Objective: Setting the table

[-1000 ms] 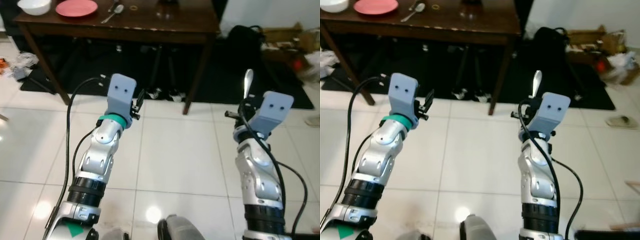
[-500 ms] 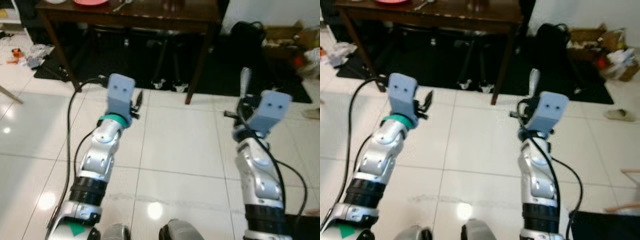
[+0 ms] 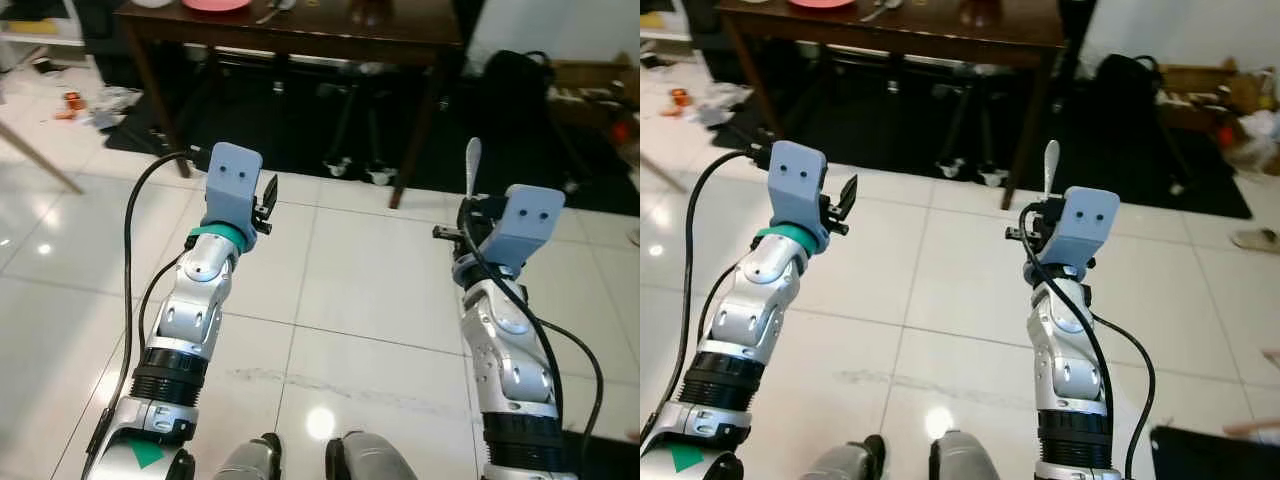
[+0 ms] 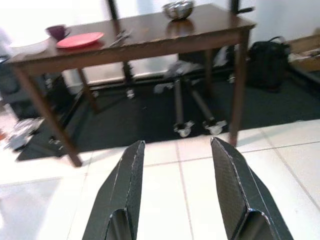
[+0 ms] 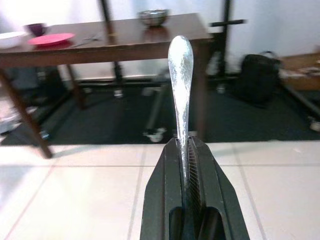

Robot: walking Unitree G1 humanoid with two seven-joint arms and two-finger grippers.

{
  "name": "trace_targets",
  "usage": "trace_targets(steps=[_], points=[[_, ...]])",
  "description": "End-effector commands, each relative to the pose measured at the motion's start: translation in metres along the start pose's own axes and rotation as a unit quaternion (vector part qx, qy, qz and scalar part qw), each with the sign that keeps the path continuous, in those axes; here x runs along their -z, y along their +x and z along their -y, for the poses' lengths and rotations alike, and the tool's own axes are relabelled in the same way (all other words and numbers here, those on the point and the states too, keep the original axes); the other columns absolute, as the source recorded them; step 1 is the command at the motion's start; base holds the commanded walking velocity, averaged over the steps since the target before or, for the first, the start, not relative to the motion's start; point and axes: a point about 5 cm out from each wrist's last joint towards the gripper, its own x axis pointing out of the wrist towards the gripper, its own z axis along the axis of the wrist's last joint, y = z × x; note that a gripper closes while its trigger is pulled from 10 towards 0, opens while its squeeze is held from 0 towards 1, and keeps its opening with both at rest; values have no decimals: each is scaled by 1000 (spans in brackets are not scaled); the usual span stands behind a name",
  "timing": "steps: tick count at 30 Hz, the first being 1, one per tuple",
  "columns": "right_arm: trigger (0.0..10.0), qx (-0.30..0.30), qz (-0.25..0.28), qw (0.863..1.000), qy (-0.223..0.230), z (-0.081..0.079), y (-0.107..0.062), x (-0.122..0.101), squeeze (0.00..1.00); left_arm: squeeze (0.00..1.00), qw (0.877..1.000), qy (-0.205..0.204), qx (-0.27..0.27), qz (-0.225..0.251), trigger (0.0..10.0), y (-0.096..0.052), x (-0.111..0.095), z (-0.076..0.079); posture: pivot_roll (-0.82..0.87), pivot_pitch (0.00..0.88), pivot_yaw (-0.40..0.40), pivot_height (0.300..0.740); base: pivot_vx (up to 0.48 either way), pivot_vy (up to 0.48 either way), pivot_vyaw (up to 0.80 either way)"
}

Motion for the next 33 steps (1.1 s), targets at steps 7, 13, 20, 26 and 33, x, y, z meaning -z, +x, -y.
trace_targets(steps=[7, 13, 20, 26, 33], points=[[10000, -15, 7, 1000, -7, -3, 0, -2, 0, 0, 1000, 4, -17, -18, 10000, -1, 8, -3, -101, 0, 11, 740, 0, 0, 796], [10000, -19, 6, 1000, -6, -4, 0, -2, 0, 0, 1000, 5, -23, -18, 10000, -1, 7, -3, -100, 0, 11, 740, 0, 0, 794], [10000, -23, 5, 1000, -6, -4, -1, -2, 0, 0, 999, 5, -33, -20, 10000, 0, 8, -4, -99, 0, 9, 740, 0, 0, 797], [10000, -29, 5, 1000, -5, -6, -1, -2, 0, 0, 999, 12, -50, -18, 10000, 0, 8, -7, -97, 0, 8, 740, 0, 0, 795], [10000, -35, 9, 999, -7, -8, -1, -4, 0, 0, 997, 48, -67, 2, 10000, 1, 2, -10, -95, 0, 4, 740, 0, 0, 796]])
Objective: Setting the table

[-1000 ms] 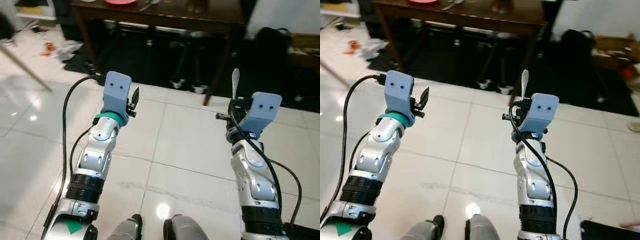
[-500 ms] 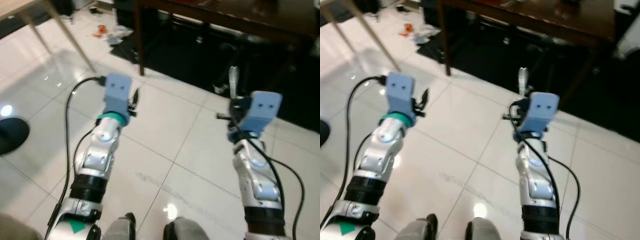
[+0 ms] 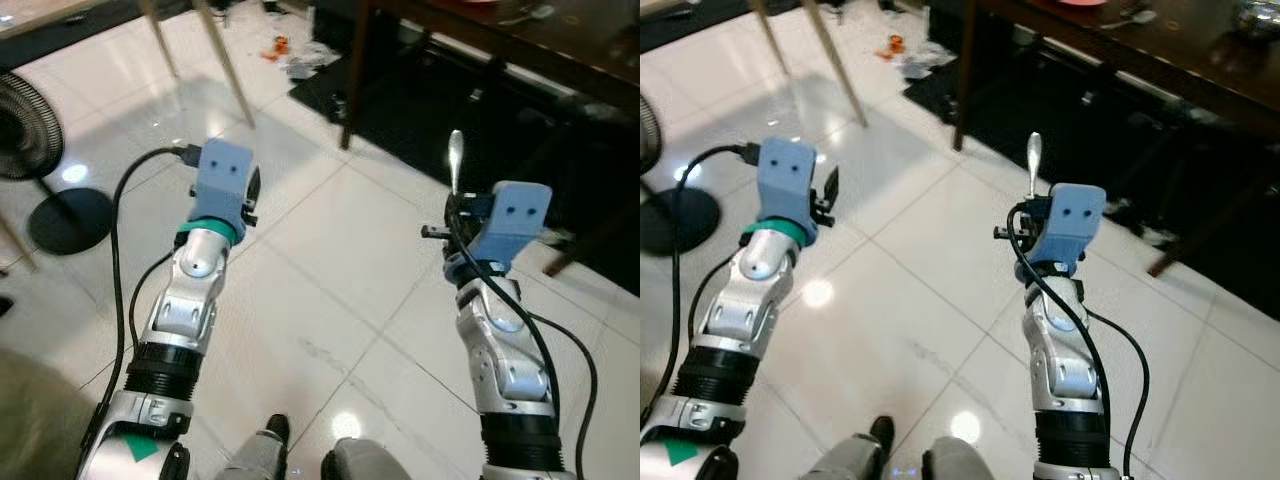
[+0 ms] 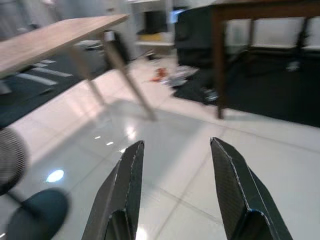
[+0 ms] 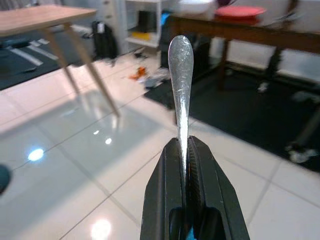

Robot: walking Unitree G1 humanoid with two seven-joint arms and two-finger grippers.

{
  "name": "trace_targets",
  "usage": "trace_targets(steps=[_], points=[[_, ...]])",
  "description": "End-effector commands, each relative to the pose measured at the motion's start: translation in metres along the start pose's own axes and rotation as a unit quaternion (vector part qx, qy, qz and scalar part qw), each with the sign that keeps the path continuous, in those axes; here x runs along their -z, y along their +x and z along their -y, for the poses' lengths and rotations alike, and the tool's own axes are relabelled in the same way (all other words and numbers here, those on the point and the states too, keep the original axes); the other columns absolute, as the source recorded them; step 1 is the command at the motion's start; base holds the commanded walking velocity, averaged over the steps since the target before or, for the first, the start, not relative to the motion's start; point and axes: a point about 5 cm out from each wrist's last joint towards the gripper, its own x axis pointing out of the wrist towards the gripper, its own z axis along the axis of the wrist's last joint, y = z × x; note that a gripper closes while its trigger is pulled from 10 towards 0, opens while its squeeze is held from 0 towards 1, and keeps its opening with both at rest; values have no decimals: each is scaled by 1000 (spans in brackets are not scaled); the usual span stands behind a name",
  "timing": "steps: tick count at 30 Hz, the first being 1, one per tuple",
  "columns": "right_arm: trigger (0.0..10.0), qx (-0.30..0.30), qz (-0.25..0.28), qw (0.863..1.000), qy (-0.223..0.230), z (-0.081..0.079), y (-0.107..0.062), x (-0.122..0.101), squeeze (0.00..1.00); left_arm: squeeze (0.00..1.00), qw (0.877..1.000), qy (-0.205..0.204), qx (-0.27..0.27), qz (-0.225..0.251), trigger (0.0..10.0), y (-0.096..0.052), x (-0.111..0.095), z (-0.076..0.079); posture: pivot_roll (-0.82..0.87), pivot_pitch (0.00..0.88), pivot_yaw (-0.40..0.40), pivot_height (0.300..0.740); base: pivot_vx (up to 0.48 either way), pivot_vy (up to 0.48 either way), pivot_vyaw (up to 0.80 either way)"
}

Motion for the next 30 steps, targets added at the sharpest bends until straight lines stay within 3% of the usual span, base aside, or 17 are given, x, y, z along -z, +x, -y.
trace_targets(steps=[1, 11, 30], points=[[10000, -1, 2, 1000, 0, 1, -1, -1, 0, 0, 1000, 5, -2, -7, 10000, 0, 4, 2, -95, 0, 4, 740, 0, 0, 794], [10000, -2, 8, 1000, 2, 1, 0, -4, 0, 0, 999, 16, -30, -1, 10000, 3, 2, -2, -95, 0, 1, 740, 25, 0, 788], [10000, 7, 20, 1000, 7, 3, 0, -7, 0, 8, 999, 15, -52, -7, 10000, 7, 3, -4, -96, 0, 1, 740, 458, 0, 0]])
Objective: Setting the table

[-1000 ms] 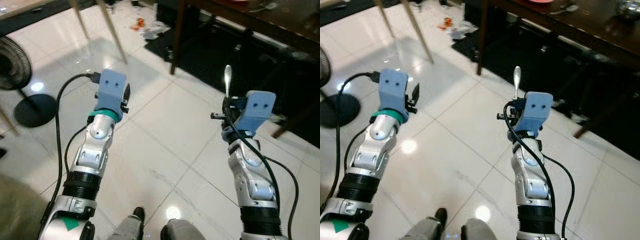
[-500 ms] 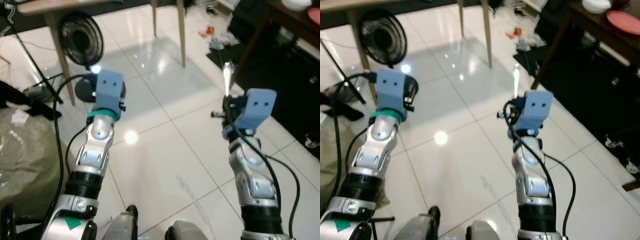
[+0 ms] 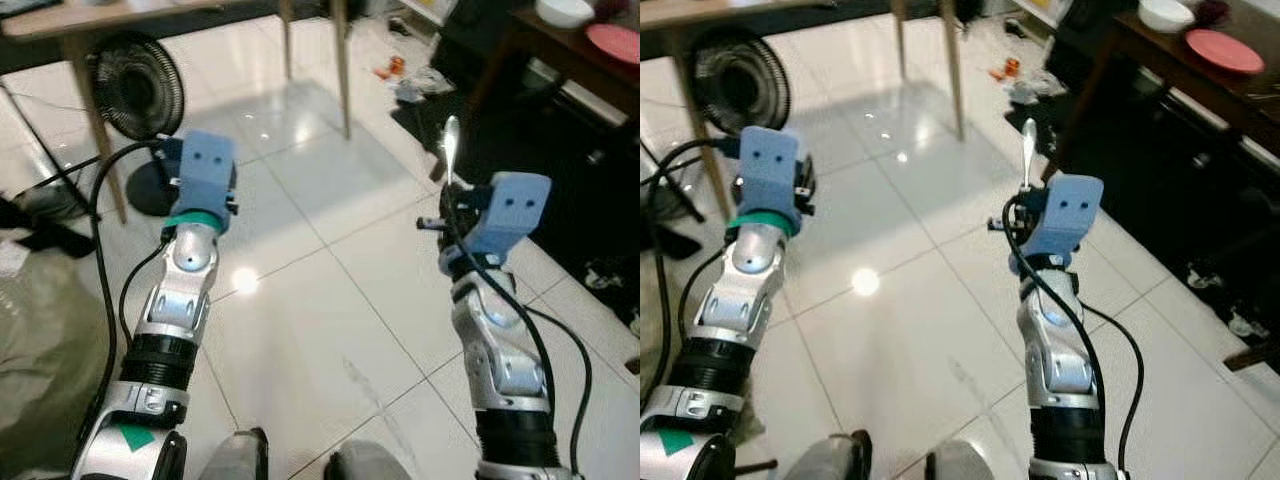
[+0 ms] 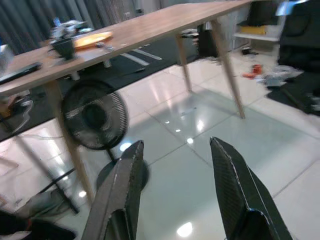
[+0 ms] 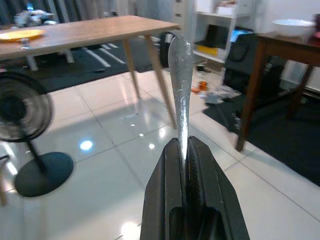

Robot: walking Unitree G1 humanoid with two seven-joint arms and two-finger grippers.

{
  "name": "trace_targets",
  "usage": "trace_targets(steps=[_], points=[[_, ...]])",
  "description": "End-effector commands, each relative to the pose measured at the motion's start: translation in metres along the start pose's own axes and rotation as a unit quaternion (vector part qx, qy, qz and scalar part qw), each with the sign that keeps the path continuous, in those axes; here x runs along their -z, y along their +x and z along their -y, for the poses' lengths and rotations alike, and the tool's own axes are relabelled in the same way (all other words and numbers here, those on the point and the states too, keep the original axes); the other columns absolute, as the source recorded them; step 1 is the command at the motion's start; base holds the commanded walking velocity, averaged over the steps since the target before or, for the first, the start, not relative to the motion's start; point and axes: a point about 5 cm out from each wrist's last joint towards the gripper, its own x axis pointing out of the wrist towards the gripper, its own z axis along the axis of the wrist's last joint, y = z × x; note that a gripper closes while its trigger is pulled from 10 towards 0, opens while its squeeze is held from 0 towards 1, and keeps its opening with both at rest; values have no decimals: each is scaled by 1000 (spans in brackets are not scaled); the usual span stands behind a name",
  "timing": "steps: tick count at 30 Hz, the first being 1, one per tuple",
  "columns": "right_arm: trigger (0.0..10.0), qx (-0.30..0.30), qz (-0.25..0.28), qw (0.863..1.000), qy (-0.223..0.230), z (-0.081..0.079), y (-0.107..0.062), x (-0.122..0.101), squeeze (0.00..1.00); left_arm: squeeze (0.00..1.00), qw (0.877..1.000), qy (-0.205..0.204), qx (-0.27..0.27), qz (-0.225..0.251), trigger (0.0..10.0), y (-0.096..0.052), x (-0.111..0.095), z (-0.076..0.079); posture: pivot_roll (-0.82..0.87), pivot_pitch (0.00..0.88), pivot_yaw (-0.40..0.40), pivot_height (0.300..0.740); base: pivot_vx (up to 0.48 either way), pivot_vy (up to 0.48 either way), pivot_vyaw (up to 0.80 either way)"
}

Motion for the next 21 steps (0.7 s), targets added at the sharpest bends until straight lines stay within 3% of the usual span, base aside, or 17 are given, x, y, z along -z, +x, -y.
trace_targets(steps=[1, 21], points=[[10000, 12, 3, 1000, -1, 7, -1, -1, 0, 4, 1000, 2, 10, -2, 10000, -1, 1, 8, -96, 0, 1, 740, 458, 0, 0], [10000, 32, 7, 999, 17, 11, 1, -3, 0, 12, 1000, 4, 8, 4, 10000, 2, -1, 5, -92, 0, 1, 740, 458, 0, 0]])
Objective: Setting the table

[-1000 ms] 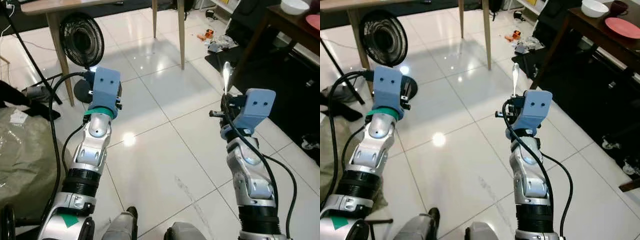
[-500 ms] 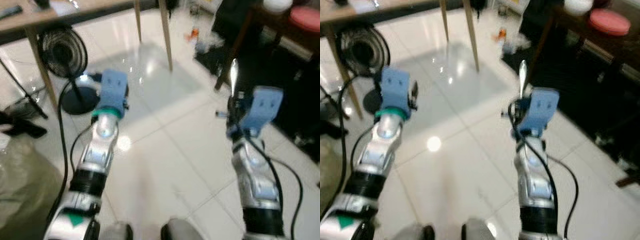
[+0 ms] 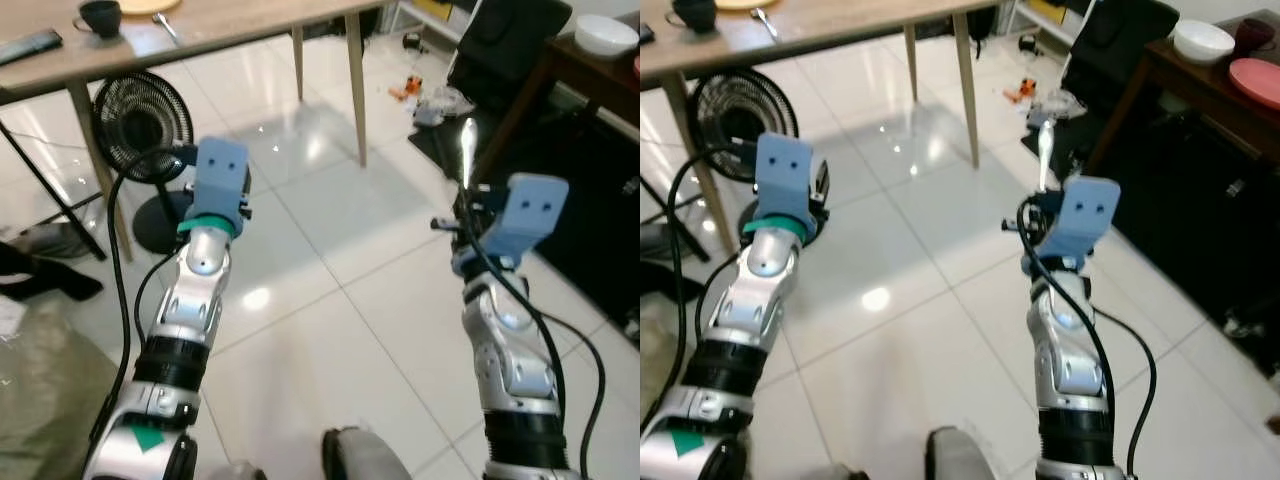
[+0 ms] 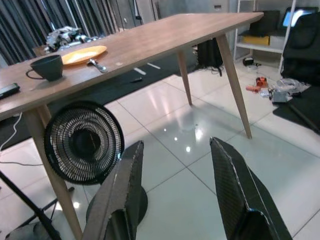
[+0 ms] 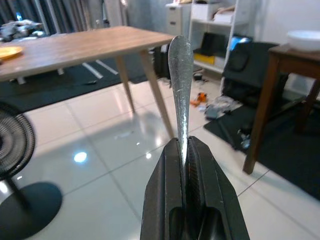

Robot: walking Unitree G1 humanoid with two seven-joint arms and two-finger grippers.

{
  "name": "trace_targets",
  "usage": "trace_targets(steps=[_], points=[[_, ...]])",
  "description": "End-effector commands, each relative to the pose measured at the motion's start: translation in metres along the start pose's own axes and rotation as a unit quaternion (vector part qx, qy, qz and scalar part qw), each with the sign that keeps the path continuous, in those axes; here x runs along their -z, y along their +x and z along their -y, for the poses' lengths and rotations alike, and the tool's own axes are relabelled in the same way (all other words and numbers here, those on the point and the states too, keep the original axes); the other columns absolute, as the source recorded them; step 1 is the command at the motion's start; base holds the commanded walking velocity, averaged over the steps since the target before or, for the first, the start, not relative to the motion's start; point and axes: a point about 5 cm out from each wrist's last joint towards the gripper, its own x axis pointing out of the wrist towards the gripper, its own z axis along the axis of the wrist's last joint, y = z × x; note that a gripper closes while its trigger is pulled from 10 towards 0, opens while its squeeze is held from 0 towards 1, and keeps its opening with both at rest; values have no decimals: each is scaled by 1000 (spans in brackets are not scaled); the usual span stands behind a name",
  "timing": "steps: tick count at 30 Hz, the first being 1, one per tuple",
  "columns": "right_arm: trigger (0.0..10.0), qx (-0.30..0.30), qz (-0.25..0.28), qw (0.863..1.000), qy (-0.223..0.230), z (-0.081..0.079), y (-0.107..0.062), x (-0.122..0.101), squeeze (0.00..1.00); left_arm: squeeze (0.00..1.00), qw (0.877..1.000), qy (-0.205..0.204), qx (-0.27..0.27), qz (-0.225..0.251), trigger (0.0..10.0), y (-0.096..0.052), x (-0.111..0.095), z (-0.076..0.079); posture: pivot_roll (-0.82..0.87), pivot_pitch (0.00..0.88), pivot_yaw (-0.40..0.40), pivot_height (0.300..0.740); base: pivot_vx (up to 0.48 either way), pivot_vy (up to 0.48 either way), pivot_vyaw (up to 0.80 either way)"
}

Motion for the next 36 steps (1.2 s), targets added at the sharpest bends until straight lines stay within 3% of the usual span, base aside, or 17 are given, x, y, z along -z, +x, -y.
trace_targets(steps=[1, 17, 29, 36], points=[[10000, -1, -4, 1000, 9, -2, 0, 2, 0, 12, 1000, 7, -8, -9, 10000, -1, 6, -6, -92, 0, 1, 740, 458, 0, 0], [10000, 35, -9, 999, 13, 7, 3, 3, 0, 8, 1000, 9, -7, -6, 10000, 0, 5, -7, -85, 0, 0, 740, 458, 0, 0], [10000, 37, -15, 999, 11, 7, 2, 6, 0, 12, 1000, 8, -2, -5, 10000, 0, 5, -6, -84, 0, 4, 740, 458, 0, -734], [10000, 34, -12, 999, 3, 6, 3, 5, 0, 12, 1000, 8, -2, -4, 10000, 0, 5, -5, -82, 0, 4, 740, 458, 0, -331]])
